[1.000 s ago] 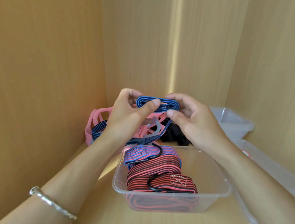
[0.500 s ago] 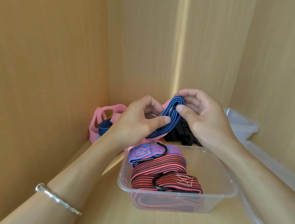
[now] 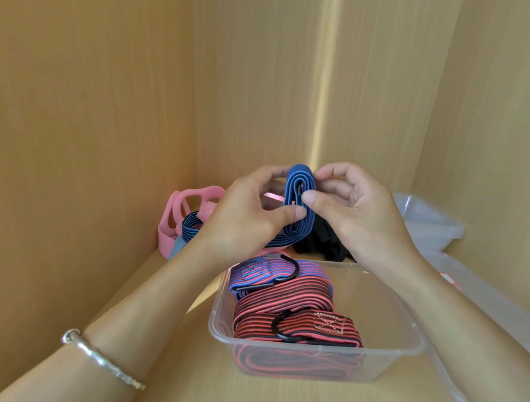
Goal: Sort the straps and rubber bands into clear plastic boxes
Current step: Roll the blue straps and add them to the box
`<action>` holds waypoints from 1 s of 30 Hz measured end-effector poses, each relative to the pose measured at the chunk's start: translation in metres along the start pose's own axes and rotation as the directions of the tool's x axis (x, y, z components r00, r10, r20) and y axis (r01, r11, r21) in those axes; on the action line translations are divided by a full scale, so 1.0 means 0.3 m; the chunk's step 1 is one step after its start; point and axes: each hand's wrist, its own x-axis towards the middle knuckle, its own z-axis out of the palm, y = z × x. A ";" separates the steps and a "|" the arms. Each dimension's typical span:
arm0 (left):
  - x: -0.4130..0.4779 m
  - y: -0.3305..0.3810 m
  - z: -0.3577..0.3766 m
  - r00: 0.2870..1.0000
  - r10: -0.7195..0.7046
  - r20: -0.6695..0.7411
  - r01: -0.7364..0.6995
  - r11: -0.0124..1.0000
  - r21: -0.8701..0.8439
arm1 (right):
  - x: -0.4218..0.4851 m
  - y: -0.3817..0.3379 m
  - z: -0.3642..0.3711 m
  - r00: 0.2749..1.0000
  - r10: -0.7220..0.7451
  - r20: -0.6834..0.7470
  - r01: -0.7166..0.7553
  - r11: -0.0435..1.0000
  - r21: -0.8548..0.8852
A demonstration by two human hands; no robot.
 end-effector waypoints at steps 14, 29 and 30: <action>-0.002 -0.001 -0.012 0.997 0.000 -0.076 -0.009 0.994 -0.111 | -0.007 0.011 -0.016 0.979 0.126 0.162 -0.110 0.988 -0.107; 0.003 0.034 -0.008 0.979 -0.113 -0.171 0.020 0.883 -0.468 | -0.010 0.008 0.002 0.989 0.135 0.059 -0.131 0.989 -0.069; 0.005 0.031 -0.011 0.980 -0.117 -0.160 0.034 0.894 -0.447 | -0.011 0.008 0.003 0.989 0.140 0.047 -0.137 0.988 -0.066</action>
